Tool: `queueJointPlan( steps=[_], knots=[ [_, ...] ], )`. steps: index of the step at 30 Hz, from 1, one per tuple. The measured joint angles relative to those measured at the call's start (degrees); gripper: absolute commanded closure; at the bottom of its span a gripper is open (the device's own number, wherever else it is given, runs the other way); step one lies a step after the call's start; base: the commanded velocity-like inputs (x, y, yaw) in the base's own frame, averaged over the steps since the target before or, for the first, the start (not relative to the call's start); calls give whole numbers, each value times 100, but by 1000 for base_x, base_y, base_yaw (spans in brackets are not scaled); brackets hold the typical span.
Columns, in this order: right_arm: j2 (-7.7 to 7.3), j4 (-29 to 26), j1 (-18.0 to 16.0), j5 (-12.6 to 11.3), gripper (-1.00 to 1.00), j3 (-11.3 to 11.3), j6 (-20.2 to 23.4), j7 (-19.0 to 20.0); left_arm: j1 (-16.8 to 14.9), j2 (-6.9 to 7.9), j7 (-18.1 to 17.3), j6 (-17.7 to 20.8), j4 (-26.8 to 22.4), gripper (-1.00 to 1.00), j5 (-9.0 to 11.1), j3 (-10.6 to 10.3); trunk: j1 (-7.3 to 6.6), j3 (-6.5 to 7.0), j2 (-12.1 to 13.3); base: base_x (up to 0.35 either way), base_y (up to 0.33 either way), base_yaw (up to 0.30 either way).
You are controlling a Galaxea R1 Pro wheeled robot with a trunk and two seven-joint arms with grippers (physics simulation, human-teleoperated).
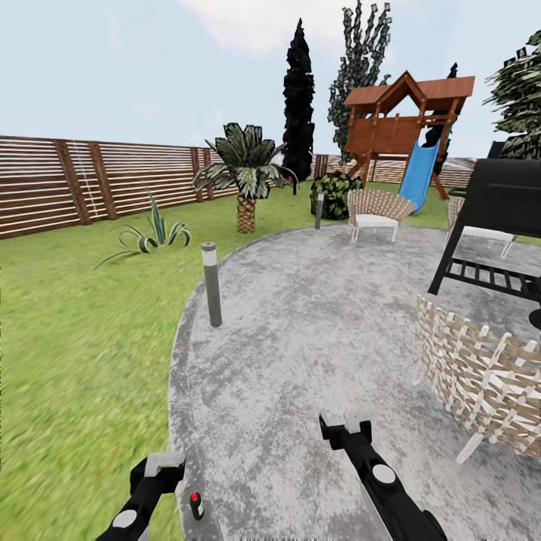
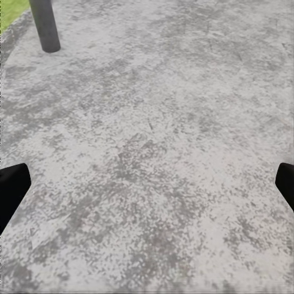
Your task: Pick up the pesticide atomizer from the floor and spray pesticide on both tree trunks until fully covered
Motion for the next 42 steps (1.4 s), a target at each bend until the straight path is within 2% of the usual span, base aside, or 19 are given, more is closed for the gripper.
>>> queueJointPlan(
  steps=[7, 20, 30, 35, 42],
  knots=[
    [-2, 0, 0, 3, -100, -2, -2, 1, -3, -3, 2, 0, -3, -100, -3, -9, 0, -5, 0, -259, 0, -24],
    [-1, -3, 0, 1, -100, -4, -2, 1, -2, 4, -7, 0, -6, -100, 1, -9, 0, -31, 0, -11, 0, -266],
    [-1, -3, 0, -1, -100, -3, -2, -3, 0, 12, 8, -45, -7, -100, -3, -2, 219, -267, -399, 0, 0, -176],
    [-2, 0, 0, -1, -100, -8, -2, -20, 0, 13, 10, -325, -6, -100, -3, -1, 329, -400, -600, 0, 0, -51],
    [-2, 0, 0, -6, -100, -12, -2, -25, 0, 20, 10, -412, -7, -100, -4, -1, 483, -589, -881, 0, 0, -6]
  ],
)
